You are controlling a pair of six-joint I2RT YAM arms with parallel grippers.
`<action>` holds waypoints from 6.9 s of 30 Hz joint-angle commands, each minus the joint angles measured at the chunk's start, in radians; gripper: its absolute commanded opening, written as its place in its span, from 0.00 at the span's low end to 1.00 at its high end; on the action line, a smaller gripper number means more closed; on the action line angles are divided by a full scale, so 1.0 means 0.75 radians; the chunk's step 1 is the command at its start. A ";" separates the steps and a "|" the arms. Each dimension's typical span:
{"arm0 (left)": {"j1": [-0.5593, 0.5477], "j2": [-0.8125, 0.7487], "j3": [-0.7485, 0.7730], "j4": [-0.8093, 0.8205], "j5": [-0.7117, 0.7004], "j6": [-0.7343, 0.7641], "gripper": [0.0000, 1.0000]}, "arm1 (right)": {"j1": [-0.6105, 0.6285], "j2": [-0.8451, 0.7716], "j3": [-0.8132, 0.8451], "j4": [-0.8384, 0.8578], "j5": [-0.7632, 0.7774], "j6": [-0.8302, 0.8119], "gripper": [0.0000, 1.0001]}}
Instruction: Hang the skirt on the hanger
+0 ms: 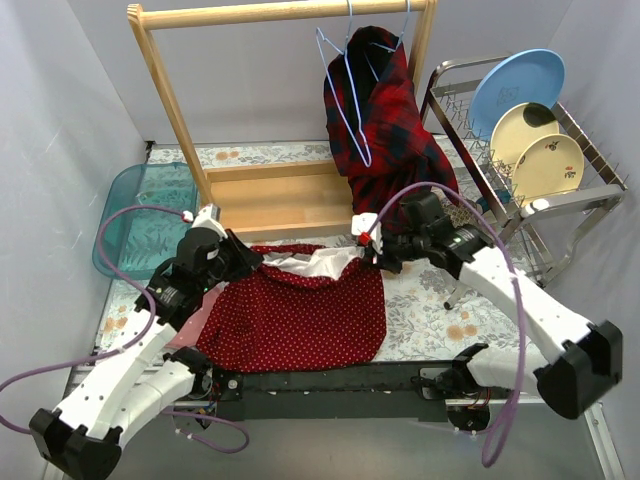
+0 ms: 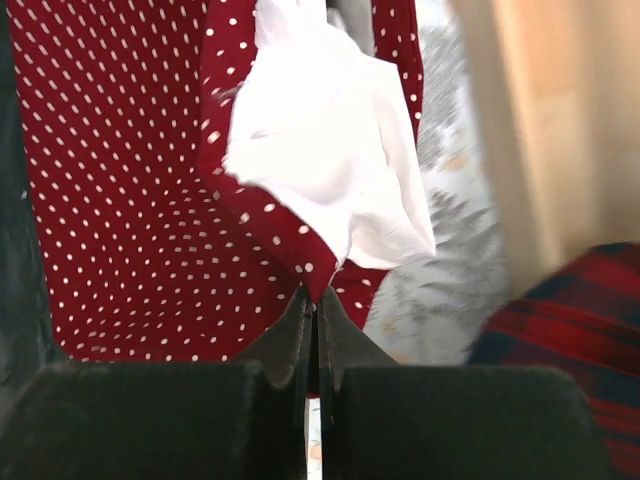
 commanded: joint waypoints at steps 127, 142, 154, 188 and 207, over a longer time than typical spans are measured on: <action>0.316 -0.095 -0.083 -0.241 0.733 0.067 0.80 | -0.122 -0.352 -0.132 -0.468 -0.158 -0.496 0.65; -0.084 0.113 -0.103 -0.143 0.383 0.121 0.96 | 0.056 -0.100 -0.330 0.054 0.071 0.038 0.56; -0.334 0.328 0.009 -0.276 -0.110 0.035 0.82 | 0.236 0.061 -0.420 0.136 0.263 0.093 0.58; -0.387 0.441 0.126 -0.538 -0.151 0.020 0.26 | 0.230 -0.303 -0.381 -0.195 0.325 -0.148 0.01; -0.387 0.016 0.228 -0.039 -0.549 0.531 0.98 | -0.039 0.004 0.964 -0.026 0.120 0.434 0.51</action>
